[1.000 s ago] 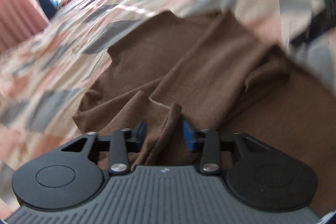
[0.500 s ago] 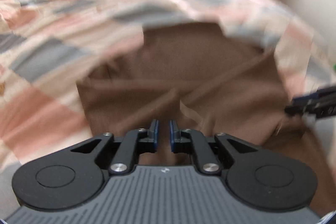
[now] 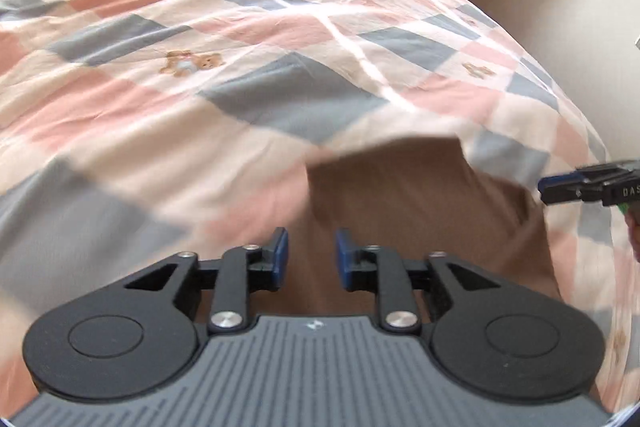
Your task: Fold clothes
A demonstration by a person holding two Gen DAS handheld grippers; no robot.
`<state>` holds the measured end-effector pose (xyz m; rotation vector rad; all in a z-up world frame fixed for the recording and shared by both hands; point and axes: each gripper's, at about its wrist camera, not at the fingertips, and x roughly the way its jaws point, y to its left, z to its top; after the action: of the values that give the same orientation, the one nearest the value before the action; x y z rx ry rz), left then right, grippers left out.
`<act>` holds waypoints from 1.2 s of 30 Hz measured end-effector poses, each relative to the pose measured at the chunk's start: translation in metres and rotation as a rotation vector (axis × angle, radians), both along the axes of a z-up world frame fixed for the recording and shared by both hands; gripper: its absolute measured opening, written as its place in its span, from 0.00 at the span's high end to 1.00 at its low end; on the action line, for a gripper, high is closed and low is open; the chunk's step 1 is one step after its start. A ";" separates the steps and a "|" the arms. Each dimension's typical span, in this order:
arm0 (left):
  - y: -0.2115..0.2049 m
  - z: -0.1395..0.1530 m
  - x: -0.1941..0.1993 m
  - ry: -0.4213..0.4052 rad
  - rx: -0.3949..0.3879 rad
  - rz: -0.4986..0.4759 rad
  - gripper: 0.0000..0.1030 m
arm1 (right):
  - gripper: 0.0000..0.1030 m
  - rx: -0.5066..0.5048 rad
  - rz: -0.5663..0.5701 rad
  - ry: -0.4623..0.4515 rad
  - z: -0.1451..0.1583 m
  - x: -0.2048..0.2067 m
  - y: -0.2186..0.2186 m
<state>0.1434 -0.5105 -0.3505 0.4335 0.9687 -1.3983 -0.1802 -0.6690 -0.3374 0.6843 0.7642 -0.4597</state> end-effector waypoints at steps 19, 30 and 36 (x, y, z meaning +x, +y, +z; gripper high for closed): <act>0.028 0.013 -0.053 -0.183 -0.234 -0.356 0.93 | 0.90 -0.238 0.265 -0.140 0.015 0.008 0.057; 0.104 -0.005 -0.092 -0.202 -0.093 -0.411 0.81 | 0.64 -0.247 0.432 0.087 -0.008 -0.025 0.138; 0.084 0.017 -0.074 -0.038 -0.185 -0.235 0.81 | 0.62 -0.087 0.194 -0.106 0.002 -0.031 0.108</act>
<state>0.0690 -0.4260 -0.3331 0.4434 0.7670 -1.6704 -0.2117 -0.5609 -0.3356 0.5433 0.6985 -0.2763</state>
